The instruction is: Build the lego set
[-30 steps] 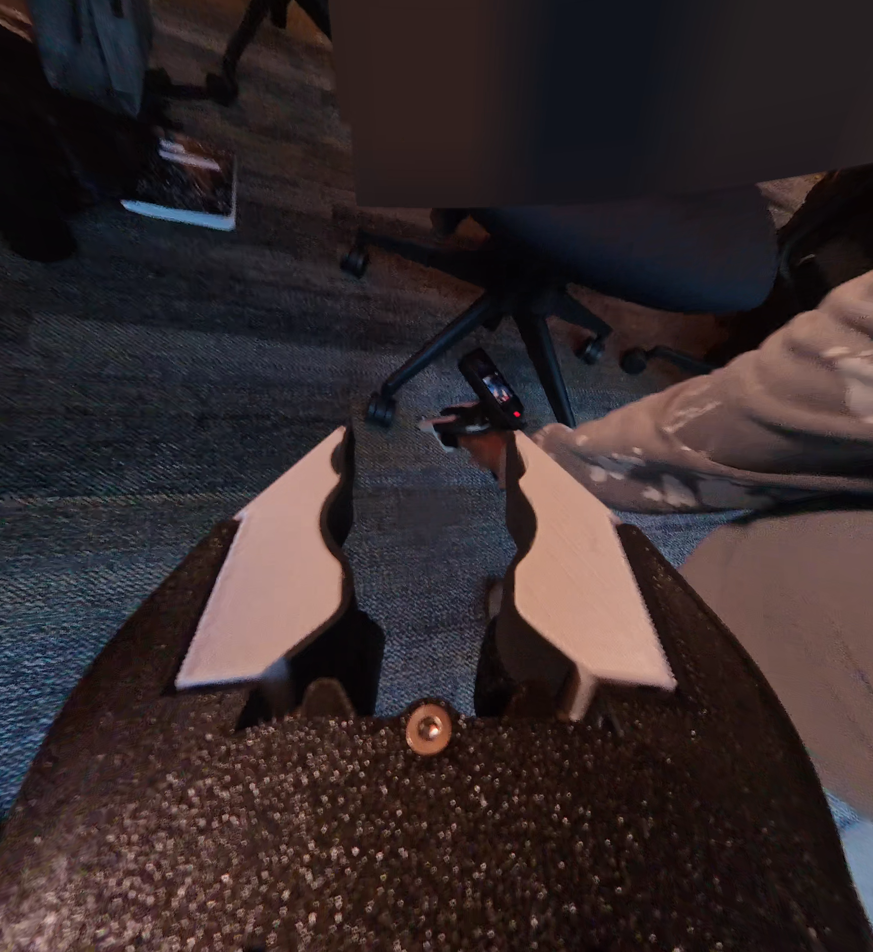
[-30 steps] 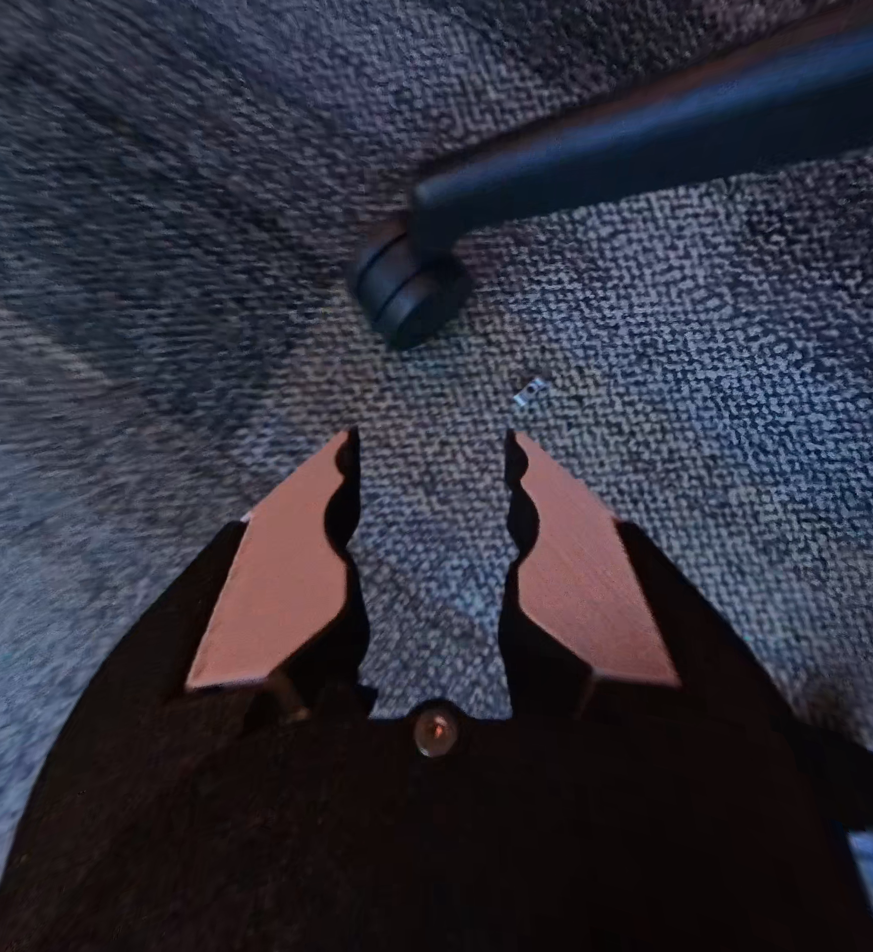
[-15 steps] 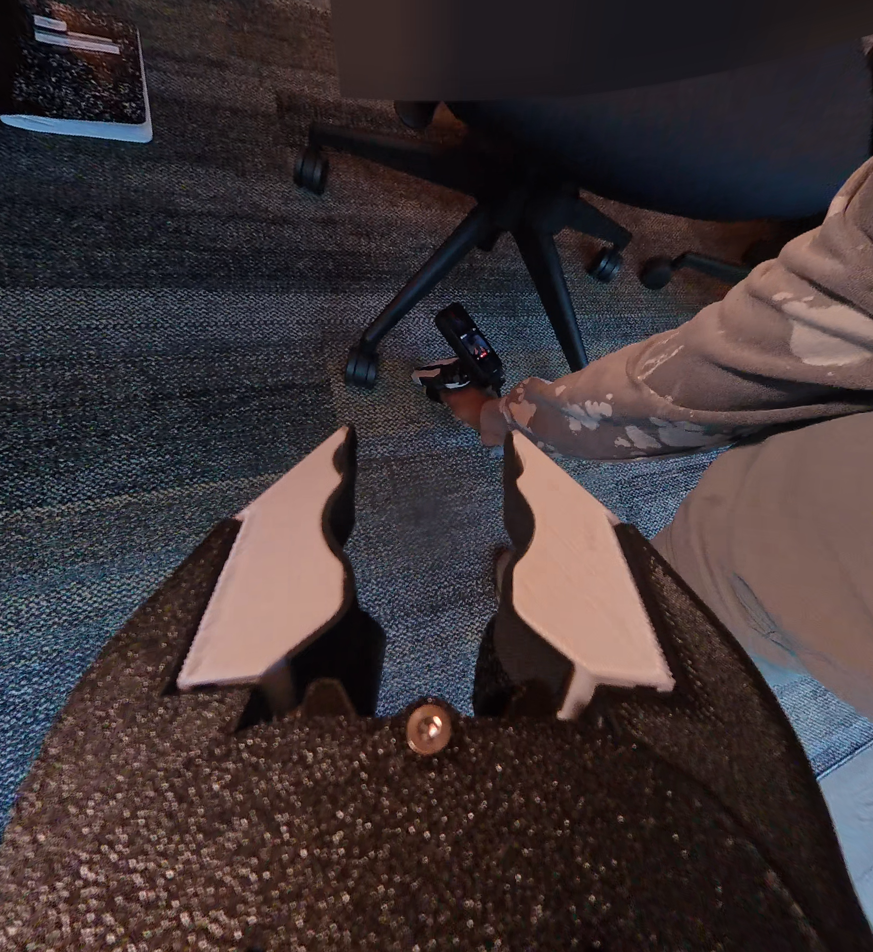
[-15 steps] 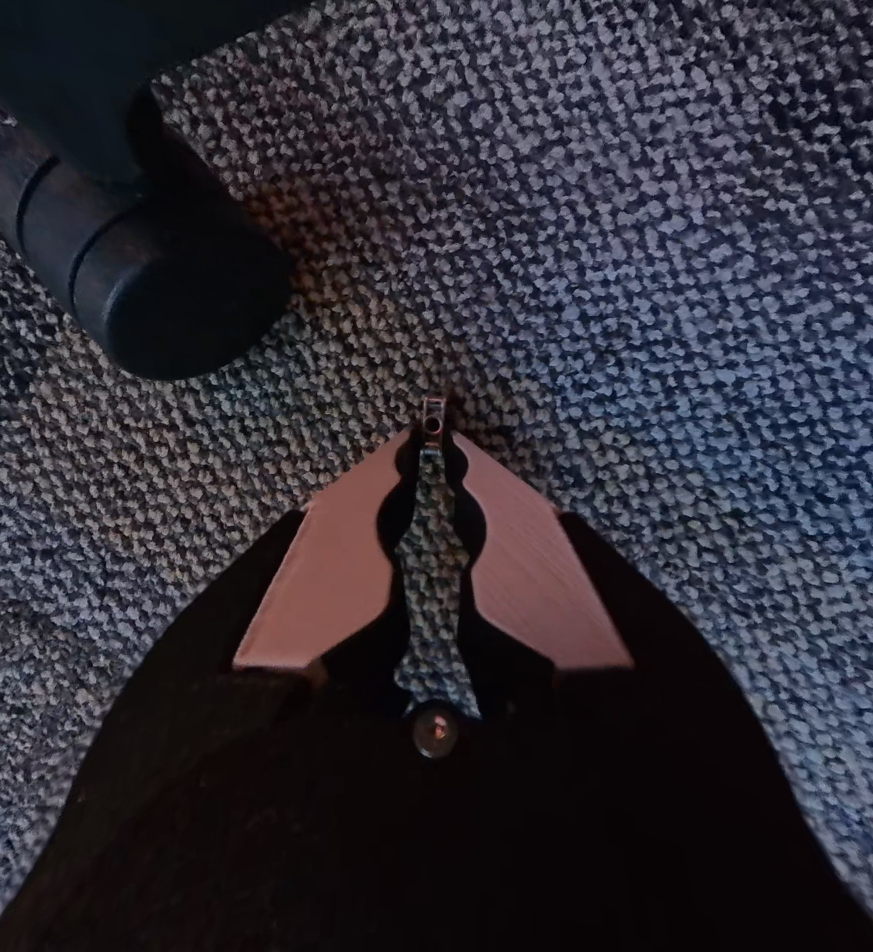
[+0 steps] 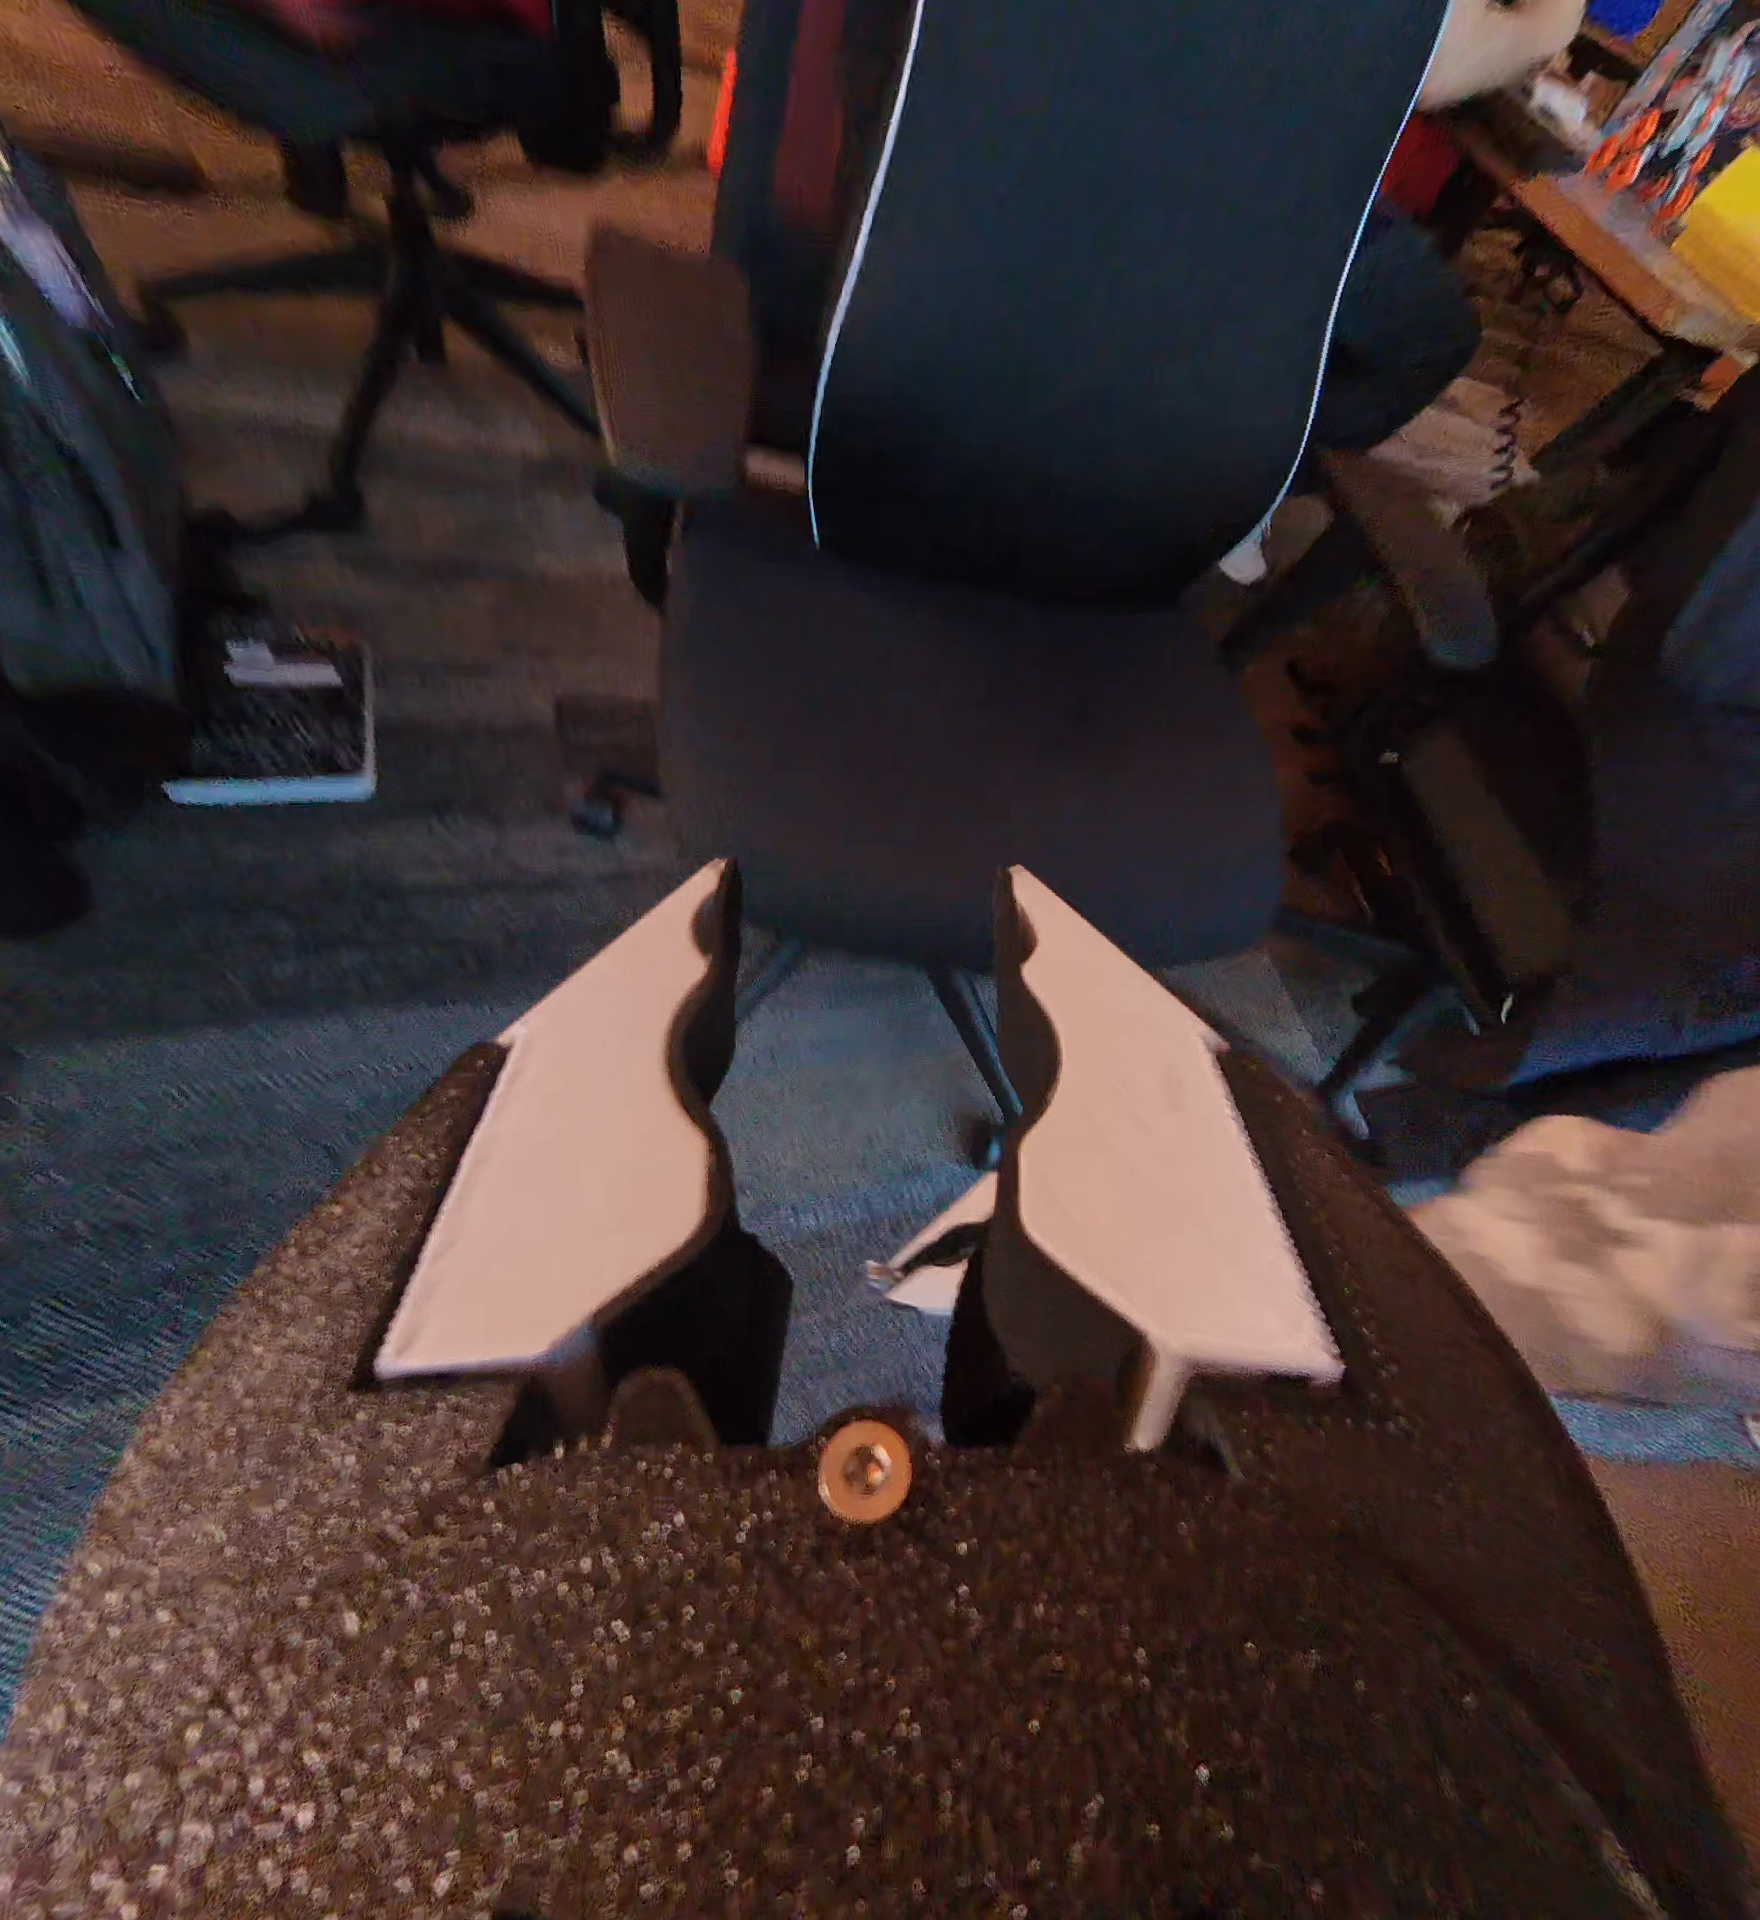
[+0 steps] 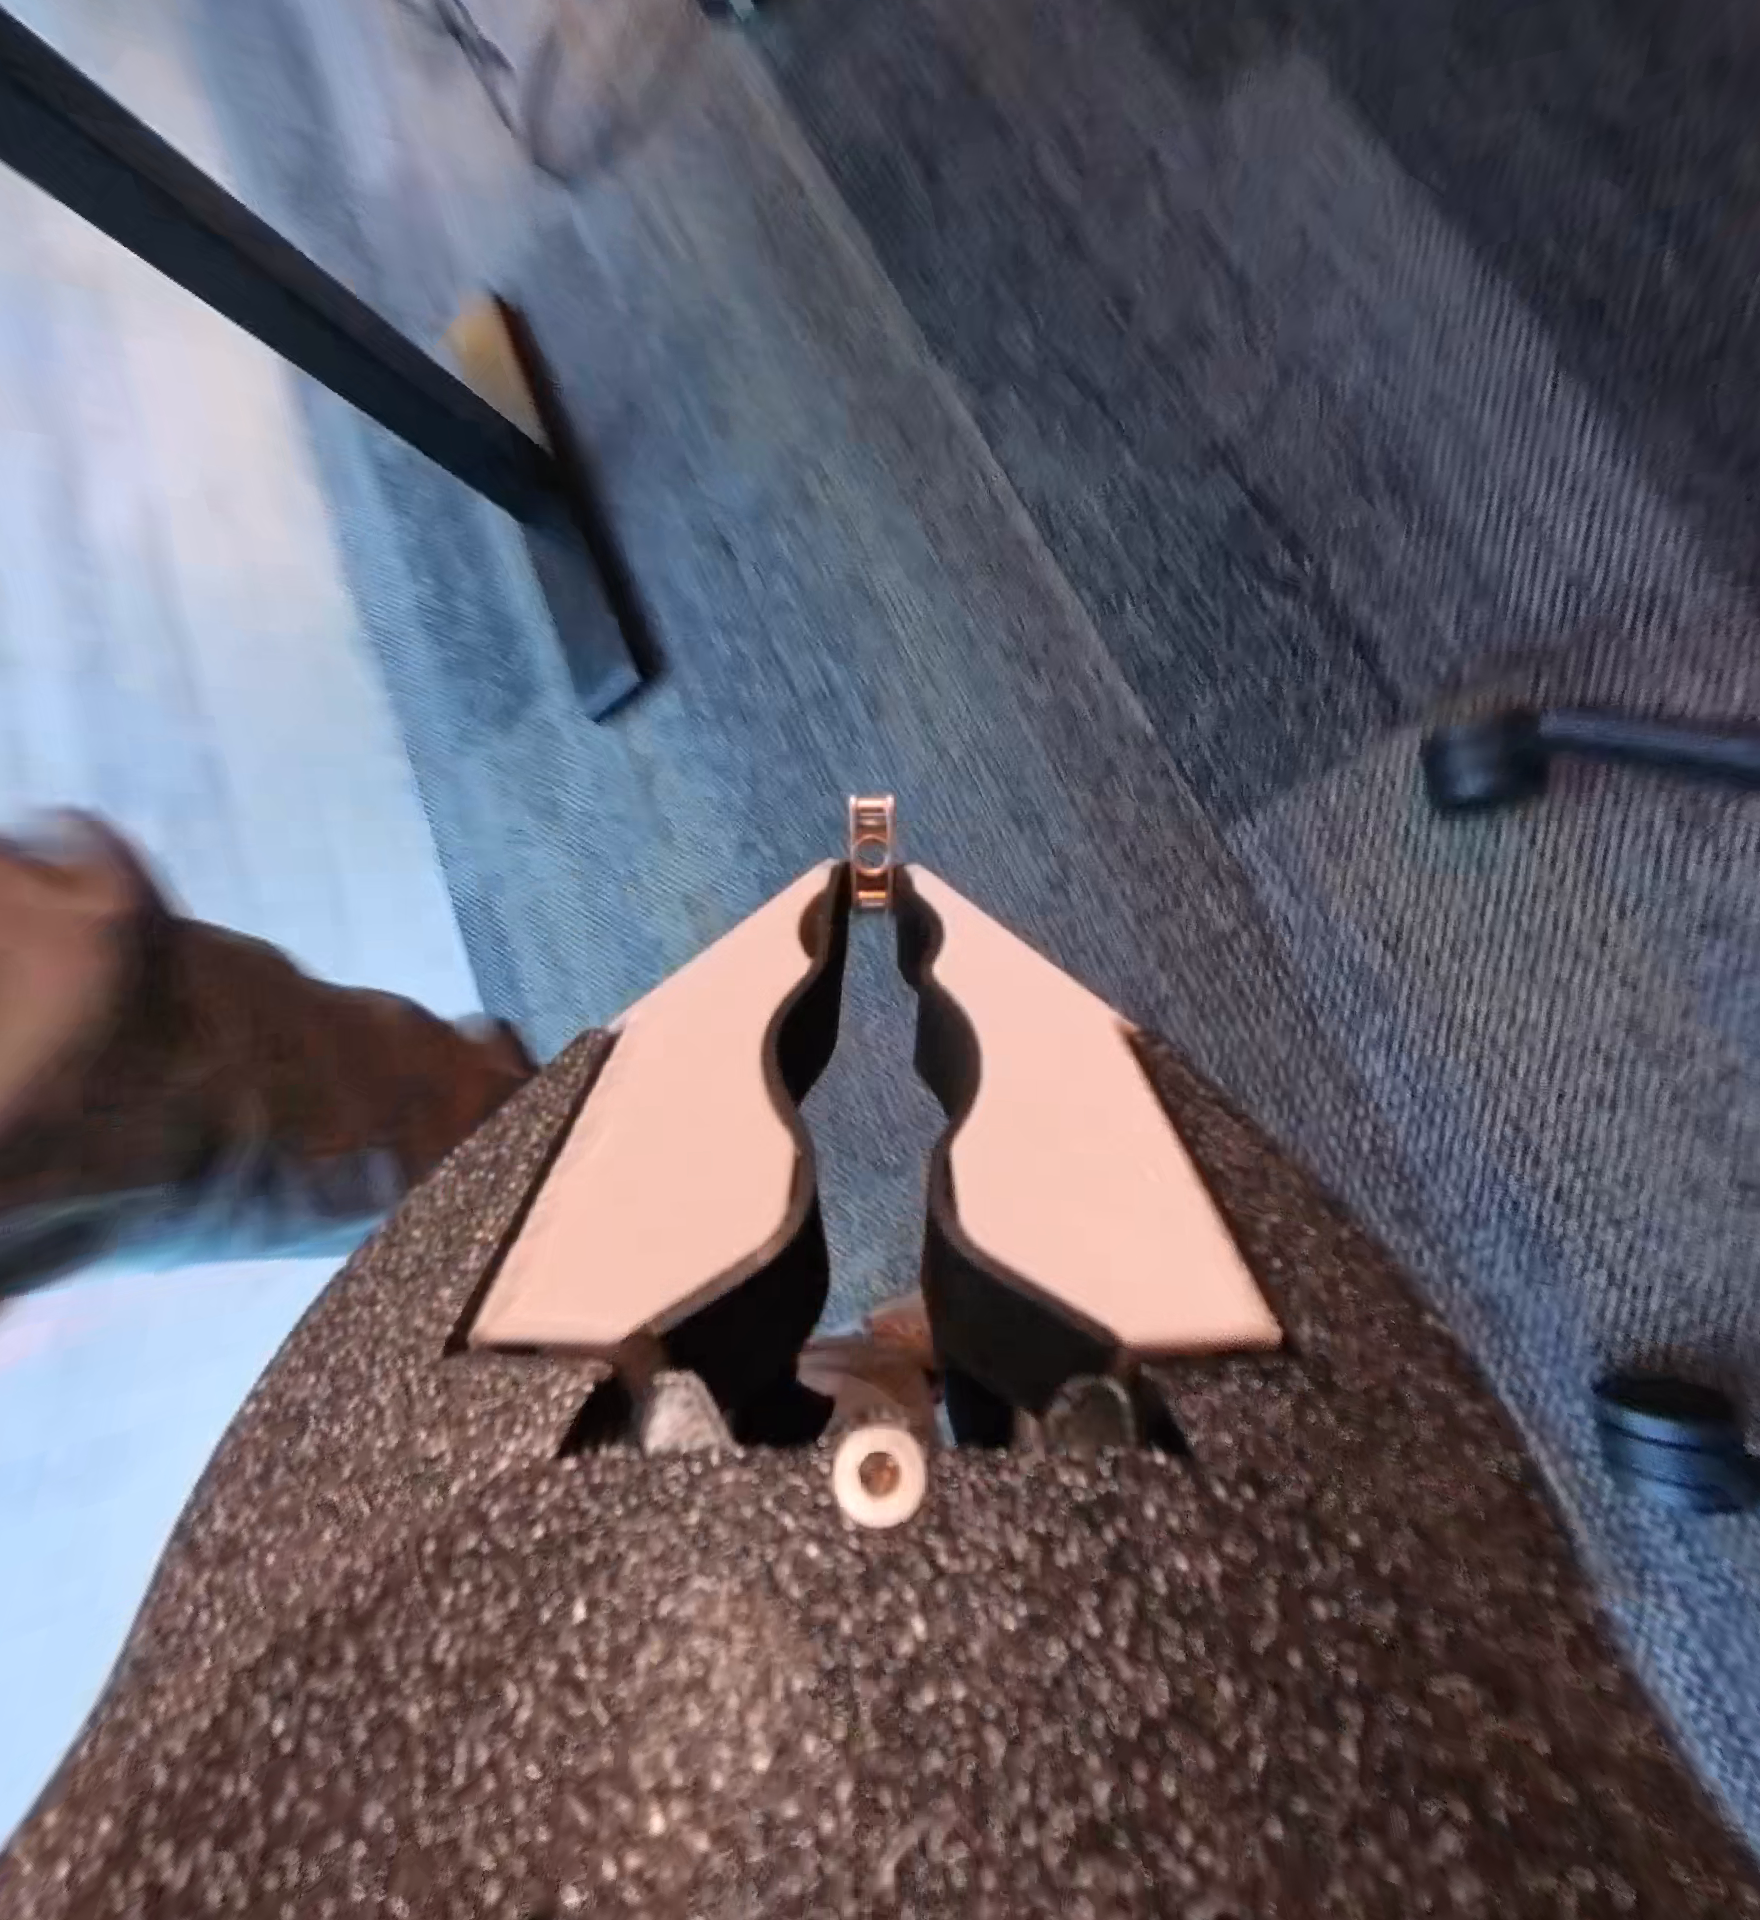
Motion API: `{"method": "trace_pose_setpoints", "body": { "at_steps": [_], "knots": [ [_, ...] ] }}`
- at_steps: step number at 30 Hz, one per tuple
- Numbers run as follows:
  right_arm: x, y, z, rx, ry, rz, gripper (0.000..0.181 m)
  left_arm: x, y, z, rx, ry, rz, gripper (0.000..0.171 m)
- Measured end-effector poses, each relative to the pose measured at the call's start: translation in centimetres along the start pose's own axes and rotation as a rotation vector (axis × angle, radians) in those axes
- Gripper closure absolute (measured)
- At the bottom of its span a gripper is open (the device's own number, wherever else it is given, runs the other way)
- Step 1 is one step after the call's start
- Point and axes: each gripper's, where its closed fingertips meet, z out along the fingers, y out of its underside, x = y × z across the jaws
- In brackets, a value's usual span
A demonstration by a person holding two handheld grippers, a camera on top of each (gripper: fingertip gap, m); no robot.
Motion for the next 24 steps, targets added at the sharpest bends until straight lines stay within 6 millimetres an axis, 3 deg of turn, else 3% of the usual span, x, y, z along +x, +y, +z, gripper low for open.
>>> {"method": "trace_pose_setpoints", "body": {
  "at_steps": [2, 5, 8, 10, 12, 14, 19, 24],
  "knots": [
    [-4.4, -8.8, -7.7, 0.108, -0.023, -0.078, 0.175, 0.7, -6.8, -2.3, 0.050, -0.010, 0.039, 0.121],
    [-7.7, -22.0, -17.6, 0.274, 0.018, -0.273, 0.175, 0.8, -15.6, -6.3, 0.135, -0.013, 0.027, 0.119],
    [-9.9, -33.3, -24.6, 0.394, 0.077, -0.494, 0.175, 0.3, -21.9, -9.9, 0.234, 0.012, -0.037, 0.118],
    [-11.6, -39.1, -27.1, 0.440, 0.099, -0.603, 0.175, -0.4, -24.3, -11.4, 0.279, 0.041, -0.091, 0.118],
    [-13.7, -43.6, -28.1, 0.476, 0.097, -0.673, 0.175, -1.7, -26.1, -12.5, 0.331, 0.062, -0.145, 0.118],
    [-16.3, -46.7, -27.7, 0.494, 0.065, -0.694, 0.175, -3.4, -27.2, -13.3, 0.363, 0.085, -0.181, 0.116],
    [-22.1, -52.0, -24.0, 0.479, 0.067, -0.751, 0.174, -9.1, -29.2, -16.0, 0.434, 0.155, -0.203, 0.114],
    [-27.7, -58.0, -20.2, 0.478, 0.065, -0.801, 0.175, -14.7, -32.6, -21.3, 0.532, 0.317, -0.286, 0.127]
  ]
}}
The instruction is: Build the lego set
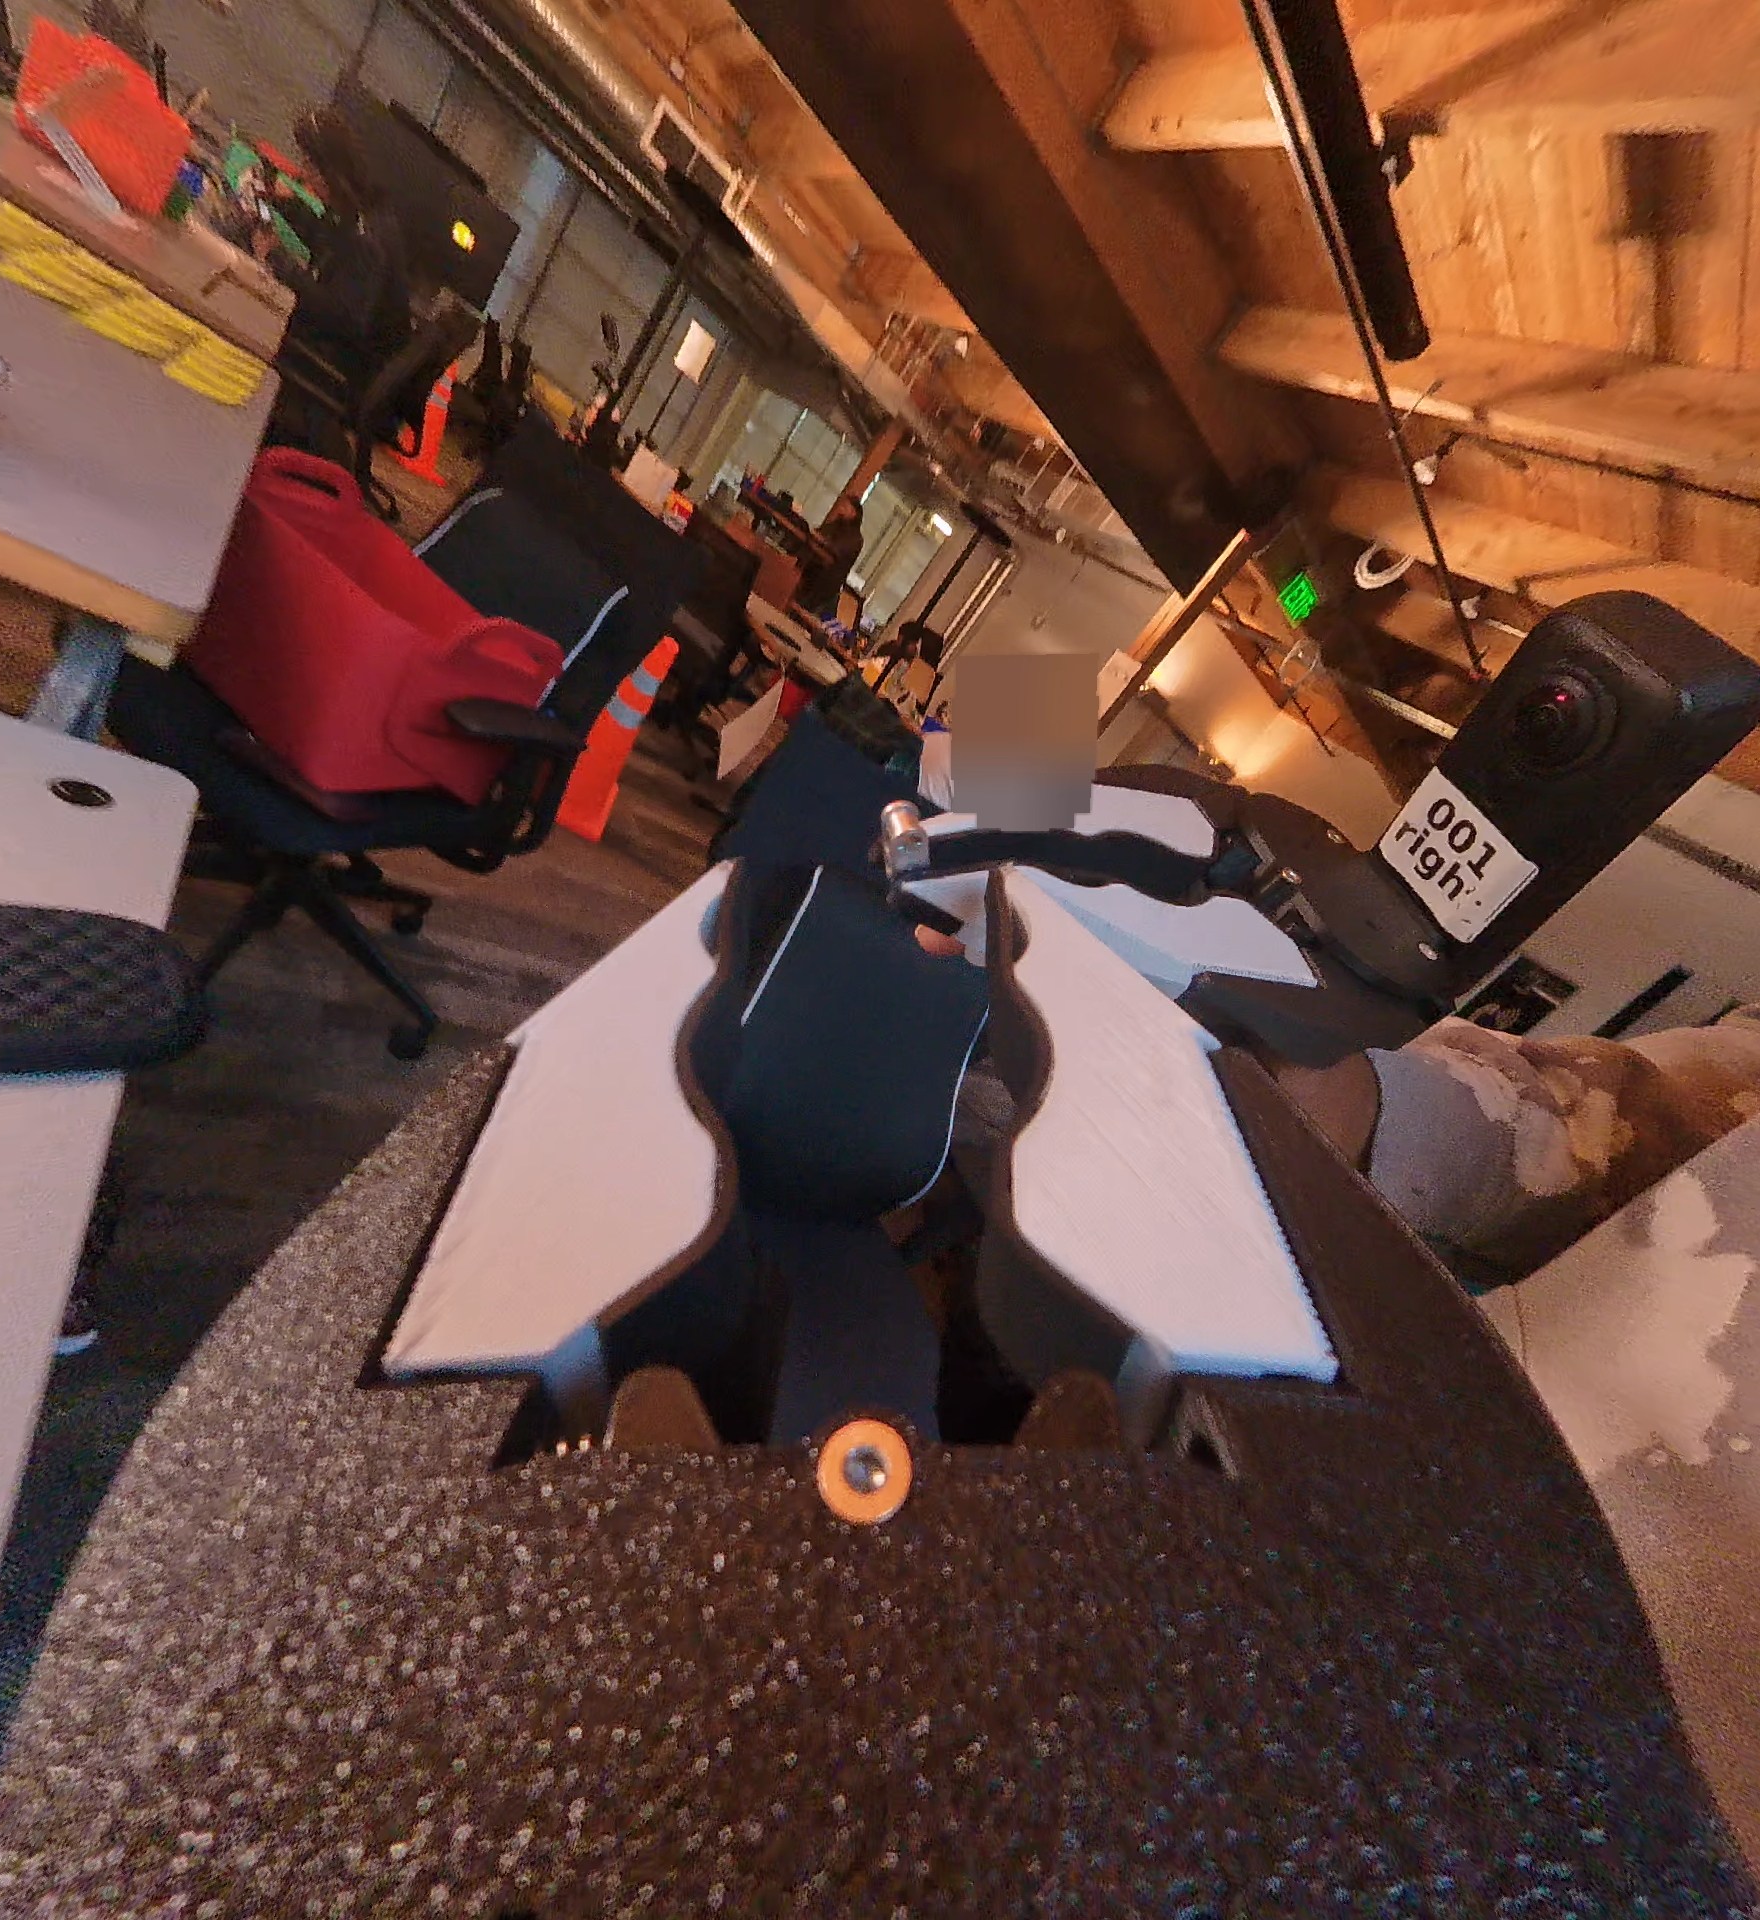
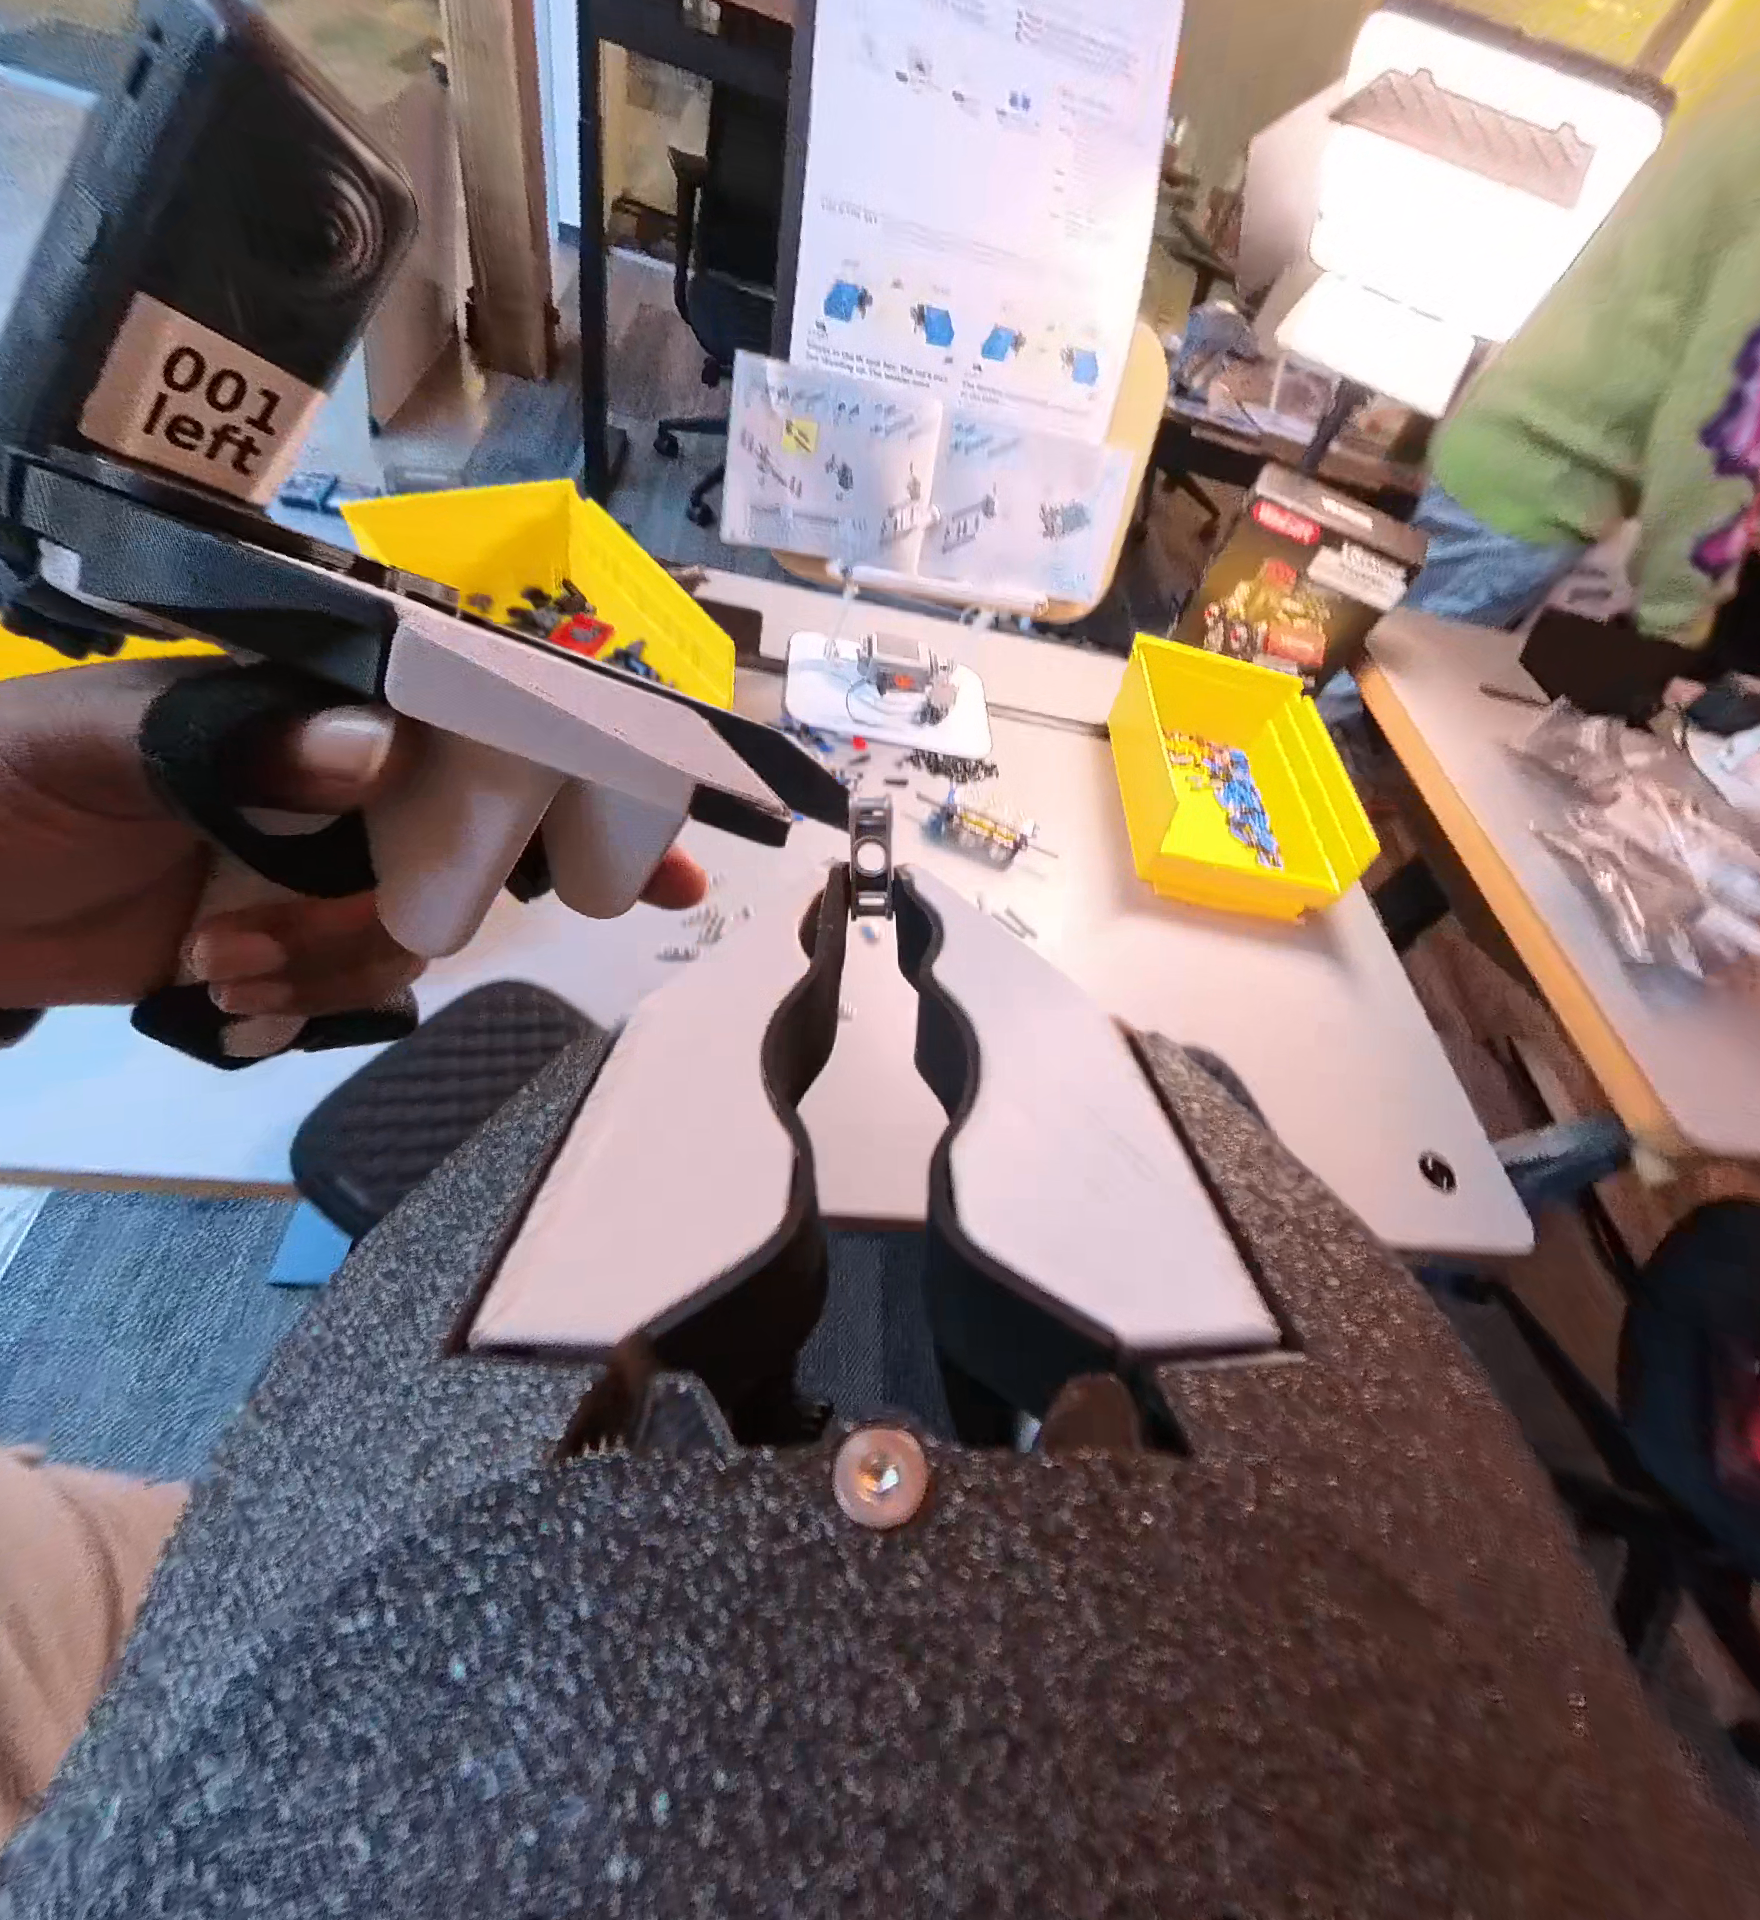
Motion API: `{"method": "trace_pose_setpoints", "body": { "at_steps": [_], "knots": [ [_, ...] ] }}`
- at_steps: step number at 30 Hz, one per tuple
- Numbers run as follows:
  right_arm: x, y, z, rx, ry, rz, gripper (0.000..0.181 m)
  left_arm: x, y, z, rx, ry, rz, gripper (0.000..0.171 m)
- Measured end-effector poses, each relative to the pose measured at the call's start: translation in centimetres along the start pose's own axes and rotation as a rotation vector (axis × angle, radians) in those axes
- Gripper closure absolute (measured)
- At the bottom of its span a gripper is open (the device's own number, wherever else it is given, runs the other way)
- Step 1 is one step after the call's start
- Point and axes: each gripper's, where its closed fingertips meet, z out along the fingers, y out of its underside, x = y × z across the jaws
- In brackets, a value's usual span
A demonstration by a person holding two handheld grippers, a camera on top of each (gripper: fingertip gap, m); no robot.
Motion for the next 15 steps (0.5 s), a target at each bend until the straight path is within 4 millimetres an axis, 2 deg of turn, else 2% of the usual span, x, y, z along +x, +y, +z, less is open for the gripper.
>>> {"method": "trace_pose_setpoints", "body": {
  "at_steps": [4, 6, 11, 15],
  "knots": [
    [-0.2, -4.7, 4.6, 0.038, -0.044, -0.085, 0.175, -2.6, -5.5, -3.2, 0.069, 0.011, 0.026, 0.136],
    [-0.6, -6.3, 6.5, 0.061, -0.061, -0.116, 0.175, -3.5, -7.5, -4.6, 0.093, 0.016, 0.047, 0.144],
    [-2.5, -8.3, 10.3, 0.099, -0.122, -0.153, 0.175, -5.1, -10.0, -7.4, 0.116, -0.049, 0.084, 0.150],
    [-3.9, -8.9, 12.1, 0.140, -0.186, -0.169, 0.176, -6.4, -10.5, -9.2, 0.147, -0.161, 0.060, 0.152]
  ]
}}
